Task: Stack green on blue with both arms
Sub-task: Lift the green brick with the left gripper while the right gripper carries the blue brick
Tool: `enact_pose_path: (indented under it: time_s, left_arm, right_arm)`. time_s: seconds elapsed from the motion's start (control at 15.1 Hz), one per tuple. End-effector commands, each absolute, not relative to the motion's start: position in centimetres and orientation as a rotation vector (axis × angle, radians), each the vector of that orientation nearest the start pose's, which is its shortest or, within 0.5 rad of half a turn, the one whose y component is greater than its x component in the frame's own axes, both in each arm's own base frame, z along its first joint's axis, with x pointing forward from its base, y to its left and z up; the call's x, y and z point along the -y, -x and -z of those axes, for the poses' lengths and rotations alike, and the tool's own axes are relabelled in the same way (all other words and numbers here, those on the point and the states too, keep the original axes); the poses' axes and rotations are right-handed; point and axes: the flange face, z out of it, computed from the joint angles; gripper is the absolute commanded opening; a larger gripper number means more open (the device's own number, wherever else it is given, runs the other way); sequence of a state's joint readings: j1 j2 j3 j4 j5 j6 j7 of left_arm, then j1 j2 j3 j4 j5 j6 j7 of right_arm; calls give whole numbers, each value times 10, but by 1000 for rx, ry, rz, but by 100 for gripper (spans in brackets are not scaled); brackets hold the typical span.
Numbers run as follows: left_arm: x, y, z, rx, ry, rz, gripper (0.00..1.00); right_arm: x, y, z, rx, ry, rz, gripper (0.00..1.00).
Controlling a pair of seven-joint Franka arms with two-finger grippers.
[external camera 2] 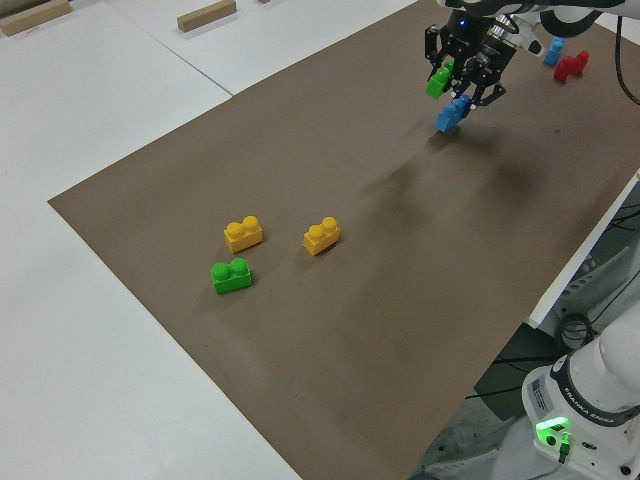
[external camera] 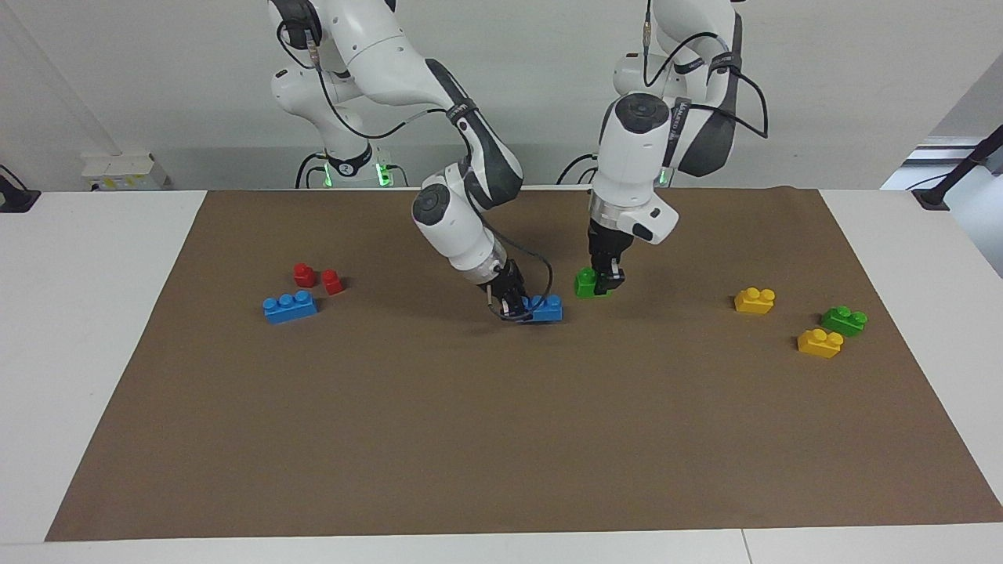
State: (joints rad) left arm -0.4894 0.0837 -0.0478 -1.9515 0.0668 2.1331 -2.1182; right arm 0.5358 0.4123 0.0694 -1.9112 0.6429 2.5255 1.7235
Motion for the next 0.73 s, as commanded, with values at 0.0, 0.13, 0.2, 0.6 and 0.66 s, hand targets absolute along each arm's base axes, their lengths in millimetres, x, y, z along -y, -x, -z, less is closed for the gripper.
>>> enact_pose_path:
  time_s: [0.0,0.13,0.2,0.6,0.66]
  left_arm:
    - [304,-491,-435,2236,2323,178,0]
    - [312,-490,-423,2232,2318,205,0]
    - [319,-489,-414,2224,2319,213,0]
    - [346,-484,-386,2205,2358,212,0]
    - [348,-484,-382,2207,2359,216,0]
  right_arm:
    - [-352,-533,-293,-2046,1864,-459,0]
    - [-352,-533,-293,-2061,1873,-439,0]
    - [-353,-532,-293,-2066,1883,-426,0]
    - [-348,-525,-284,-2097,1908,-412,0]
    - [-353,-522,-282,-2099,1920,-404,0]
